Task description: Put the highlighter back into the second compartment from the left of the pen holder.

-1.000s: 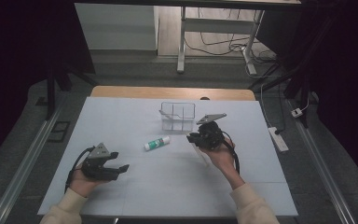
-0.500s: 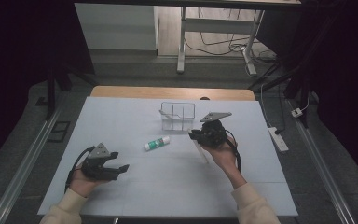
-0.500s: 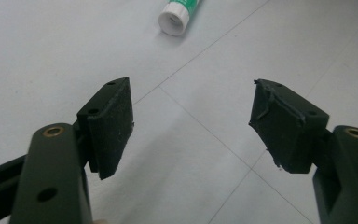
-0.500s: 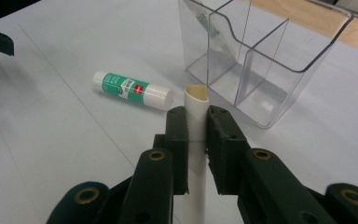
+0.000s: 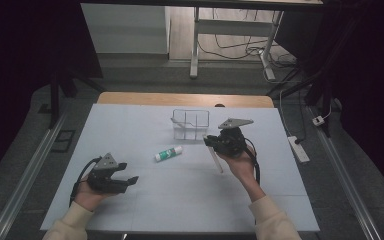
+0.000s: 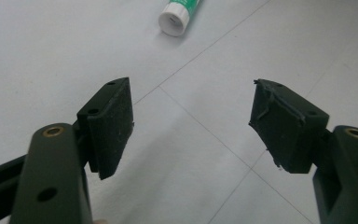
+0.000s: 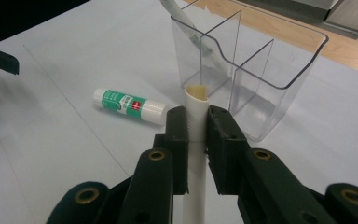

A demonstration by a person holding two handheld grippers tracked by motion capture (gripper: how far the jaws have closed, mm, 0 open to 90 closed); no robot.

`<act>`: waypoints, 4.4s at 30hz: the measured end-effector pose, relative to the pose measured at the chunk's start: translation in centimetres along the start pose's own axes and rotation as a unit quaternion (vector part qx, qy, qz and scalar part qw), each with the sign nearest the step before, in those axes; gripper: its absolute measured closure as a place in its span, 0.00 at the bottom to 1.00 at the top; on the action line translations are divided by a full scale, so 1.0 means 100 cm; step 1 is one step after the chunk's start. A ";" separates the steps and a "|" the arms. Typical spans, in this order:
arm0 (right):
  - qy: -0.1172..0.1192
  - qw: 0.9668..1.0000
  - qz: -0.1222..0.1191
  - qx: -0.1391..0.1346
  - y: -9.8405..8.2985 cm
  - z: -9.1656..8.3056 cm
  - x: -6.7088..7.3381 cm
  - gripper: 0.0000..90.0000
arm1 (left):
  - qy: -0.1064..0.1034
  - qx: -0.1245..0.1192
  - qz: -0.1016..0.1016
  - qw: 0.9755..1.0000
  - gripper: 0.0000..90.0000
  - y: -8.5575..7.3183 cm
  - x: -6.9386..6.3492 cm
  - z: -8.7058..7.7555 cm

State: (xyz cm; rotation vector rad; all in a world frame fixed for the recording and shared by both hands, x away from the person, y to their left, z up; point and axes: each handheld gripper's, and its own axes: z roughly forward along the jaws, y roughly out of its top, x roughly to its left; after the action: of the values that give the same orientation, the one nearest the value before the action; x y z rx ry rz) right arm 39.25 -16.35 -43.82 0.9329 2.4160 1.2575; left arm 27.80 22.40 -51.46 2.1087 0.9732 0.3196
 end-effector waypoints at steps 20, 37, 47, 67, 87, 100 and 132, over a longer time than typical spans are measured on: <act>0.009 0.999 0.008 -0.036 0.007 0.002 0.001 0.86 | 0.000 -0.001 -0.001 1.000 0.33 0.000 0.000 0.000; 0.002 0.997 0.018 -0.075 0.020 0.001 -0.003 0.86 | -0.002 -0.002 -0.001 1.000 0.33 0.000 0.001 -0.001; -0.004 0.995 0.020 -0.094 0.030 -0.001 -0.006 0.86 | -0.003 -0.003 -0.002 1.000 0.33 0.000 0.001 -0.001; -0.012 0.992 0.011 -0.125 0.062 -0.001 -0.003 0.86 | -0.004 -0.005 -0.004 1.000 0.33 0.000 0.002 -0.001; -0.022 0.990 0.016 -0.141 0.076 0.006 -0.010 0.86 | -0.006 -0.007 -0.004 1.000 0.33 0.000 0.002 -0.001; -0.028 0.987 0.020 -0.155 0.087 0.008 -0.012 0.86 | -0.008 -0.007 -0.005 1.000 0.33 0.000 0.002 -0.001; -0.038 0.984 0.029 -0.172 0.108 0.035 -0.018 0.86 | -0.010 -0.010 -0.003 1.000 0.33 0.001 0.002 -0.002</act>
State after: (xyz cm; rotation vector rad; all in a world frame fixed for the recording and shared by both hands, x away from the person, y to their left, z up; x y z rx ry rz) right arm 46.89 -10.75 -37.27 0.9321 2.0366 1.5643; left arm 27.87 22.60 -51.25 2.0867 0.9611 0.3023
